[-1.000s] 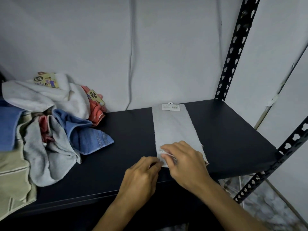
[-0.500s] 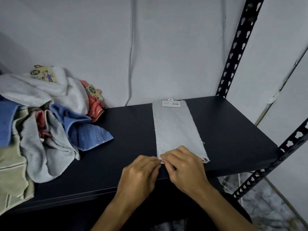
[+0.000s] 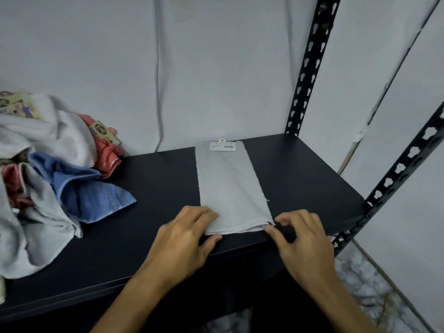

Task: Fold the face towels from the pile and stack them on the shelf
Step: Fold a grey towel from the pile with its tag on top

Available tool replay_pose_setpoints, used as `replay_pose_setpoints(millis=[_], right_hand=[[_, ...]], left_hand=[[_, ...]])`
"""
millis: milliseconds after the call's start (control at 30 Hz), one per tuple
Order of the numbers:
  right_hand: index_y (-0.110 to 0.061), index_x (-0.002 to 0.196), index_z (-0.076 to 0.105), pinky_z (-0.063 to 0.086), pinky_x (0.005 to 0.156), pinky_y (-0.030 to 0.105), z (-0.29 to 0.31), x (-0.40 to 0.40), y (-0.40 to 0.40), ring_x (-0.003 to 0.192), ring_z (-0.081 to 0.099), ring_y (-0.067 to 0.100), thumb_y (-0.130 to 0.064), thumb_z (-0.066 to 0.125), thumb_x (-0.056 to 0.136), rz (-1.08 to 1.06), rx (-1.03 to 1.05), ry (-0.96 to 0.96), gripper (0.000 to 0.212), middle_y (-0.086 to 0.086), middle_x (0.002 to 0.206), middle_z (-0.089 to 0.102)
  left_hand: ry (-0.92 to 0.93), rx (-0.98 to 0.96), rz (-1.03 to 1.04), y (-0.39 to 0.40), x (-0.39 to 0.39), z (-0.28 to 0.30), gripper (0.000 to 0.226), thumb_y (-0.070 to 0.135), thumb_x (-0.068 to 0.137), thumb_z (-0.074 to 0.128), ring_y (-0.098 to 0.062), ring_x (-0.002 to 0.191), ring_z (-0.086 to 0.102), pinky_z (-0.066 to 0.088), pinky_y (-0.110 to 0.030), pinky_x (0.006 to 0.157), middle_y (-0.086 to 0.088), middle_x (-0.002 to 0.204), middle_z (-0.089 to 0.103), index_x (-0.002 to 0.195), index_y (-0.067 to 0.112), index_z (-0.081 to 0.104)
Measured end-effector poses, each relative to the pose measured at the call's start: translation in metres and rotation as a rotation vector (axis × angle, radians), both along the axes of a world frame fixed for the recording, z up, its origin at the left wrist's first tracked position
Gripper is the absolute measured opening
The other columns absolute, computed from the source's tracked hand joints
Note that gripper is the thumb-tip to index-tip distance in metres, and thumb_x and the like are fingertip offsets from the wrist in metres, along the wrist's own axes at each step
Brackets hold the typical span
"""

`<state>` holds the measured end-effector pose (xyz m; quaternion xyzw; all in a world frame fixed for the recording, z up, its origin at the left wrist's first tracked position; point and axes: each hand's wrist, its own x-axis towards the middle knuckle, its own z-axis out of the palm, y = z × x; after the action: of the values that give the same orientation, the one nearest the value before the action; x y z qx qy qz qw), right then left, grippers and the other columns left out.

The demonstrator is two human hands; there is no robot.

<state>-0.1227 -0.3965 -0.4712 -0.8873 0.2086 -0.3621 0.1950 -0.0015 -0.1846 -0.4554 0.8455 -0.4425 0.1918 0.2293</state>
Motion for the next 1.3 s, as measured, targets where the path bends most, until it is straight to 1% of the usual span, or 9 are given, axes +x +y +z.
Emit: replay_pose_setpoints(millis=[100, 267, 500, 667, 933, 1033, 1133, 1233, 1300], right_hand=[[-0.026, 0.079, 0.065, 0.041, 0.048, 0.023, 0.0, 0.007, 0.0, 0.082, 0.048, 0.008, -0.038, 0.081, 0.072, 0.02, -0.059, 0.043, 0.021, -0.015, 0.079, 0.053], [-0.026, 0.076, 0.065, 0.045, 0.044, 0.025, 0.0, 0.008, 0.001, 0.08, 0.054, 0.012, -0.027, 0.081, 0.075, 0.031, -0.136, 0.051, 0.016, -0.014, 0.08, 0.054], [-0.026, 0.079, 0.066, 0.045, 0.044, 0.025, 0.001, 0.009, 0.0, 0.084, 0.051, 0.007, -0.024, 0.077, 0.08, 0.037, -0.092, 0.014, 0.012, -0.015, 0.084, 0.055], [-0.017, 0.08, 0.069, 0.042, 0.052, 0.019, 0.0, 0.007, 0.003, 0.081, 0.054, 0.013, -0.017, 0.066, 0.085, 0.11, -0.289, -0.081, 0.005, -0.008, 0.084, 0.058], [-0.015, 0.088, 0.072, 0.035, 0.057, 0.016, -0.002, 0.009, -0.002, 0.081, 0.054, 0.015, -0.021, 0.064, 0.087, 0.152, -0.393, -0.022, 0.011, -0.005, 0.085, 0.058], [-0.017, 0.083, 0.07, 0.03, 0.055, 0.013, 0.002, 0.009, -0.005, 0.08, 0.052, 0.013, -0.026, 0.059, 0.088, 0.168, -0.364, 0.054, 0.015, -0.008, 0.083, 0.055], [-0.018, 0.075, 0.067, 0.022, 0.054, 0.01, 0.007, 0.01, -0.011, 0.075, 0.051, 0.014, -0.017, 0.07, 0.085, 0.175, -0.394, 0.133, 0.01, -0.008, 0.079, 0.052], [-0.017, 0.071, 0.066, 0.039, 0.048, 0.021, 0.011, 0.01, -0.016, 0.069, 0.053, 0.017, -0.01, 0.078, 0.077, 0.192, -0.472, 0.181, 0.015, -0.007, 0.075, 0.054], [-0.017, 0.072, 0.066, 0.043, 0.047, 0.026, 0.014, 0.01, -0.018, 0.067, 0.053, 0.017, -0.009, 0.07, 0.082, 0.205, -0.509, 0.179, 0.014, -0.006, 0.074, 0.055]], left_hand=[[0.018, 0.074, -0.027, -0.002, 0.005, 0.001, 0.022, 0.037, 0.081, 0.075, -0.003, 0.101, 0.059, 0.056, -0.028, 0.052, 0.018, 0.108, 0.064, 0.101, 0.029, 0.072], [0.046, 0.109, -0.017, -0.002, 0.006, 0.006, 0.011, 0.038, 0.082, 0.072, 0.003, 0.099, 0.054, 0.053, -0.025, 0.048, 0.022, 0.102, 0.066, 0.092, 0.033, 0.074], [0.188, 0.087, 0.034, -0.002, 0.007, 0.011, 0.014, 0.046, 0.089, 0.062, 0.008, 0.102, 0.05, 0.056, -0.031, 0.066, 0.028, 0.101, 0.064, 0.094, 0.036, 0.071], [0.275, 0.089, 0.072, -0.006, 0.006, 0.018, 0.017, 0.048, 0.092, 0.059, 0.006, 0.1, 0.05, 0.051, -0.028, 0.078, 0.026, 0.094, 0.064, 0.092, 0.035, 0.07], [0.355, 0.13, 0.135, -0.01, 0.007, 0.023, 0.021, 0.052, 0.093, 0.056, 0.002, 0.098, 0.052, 0.047, -0.024, 0.081, 0.023, 0.097, 0.064, 0.101, 0.039, 0.07], [0.33, 0.164, 0.139, -0.012, 0.007, 0.025, 0.021, 0.051, 0.095, 0.055, 0.0, 0.098, 0.052, 0.045, -0.023, 0.08, 0.021, 0.098, 0.063, 0.103, 0.038, 0.069], [0.267, 0.189, 0.121, -0.012, 0.005, 0.028, 0.02, 0.047, 0.096, 0.055, 0.0, 0.102, 0.051, 0.046, -0.025, 0.08, 0.02, 0.101, 0.062, 0.104, 0.035, 0.069], [0.189, 0.195, 0.101, -0.01, 0.002, 0.025, 0.016, 0.041, 0.094, 0.061, -0.004, 0.1, 0.057, 0.054, -0.034, 0.076, 0.016, 0.098, 0.067, 0.097, 0.03, 0.072], [0.118, 0.19, 0.086, -0.008, 0.003, 0.019, 0.007, 0.034, 0.087, 0.072, -0.006, 0.09, 0.062, 0.057, -0.036, 0.06, 0.015, 0.087, 0.069, 0.084, 0.028, 0.073]])
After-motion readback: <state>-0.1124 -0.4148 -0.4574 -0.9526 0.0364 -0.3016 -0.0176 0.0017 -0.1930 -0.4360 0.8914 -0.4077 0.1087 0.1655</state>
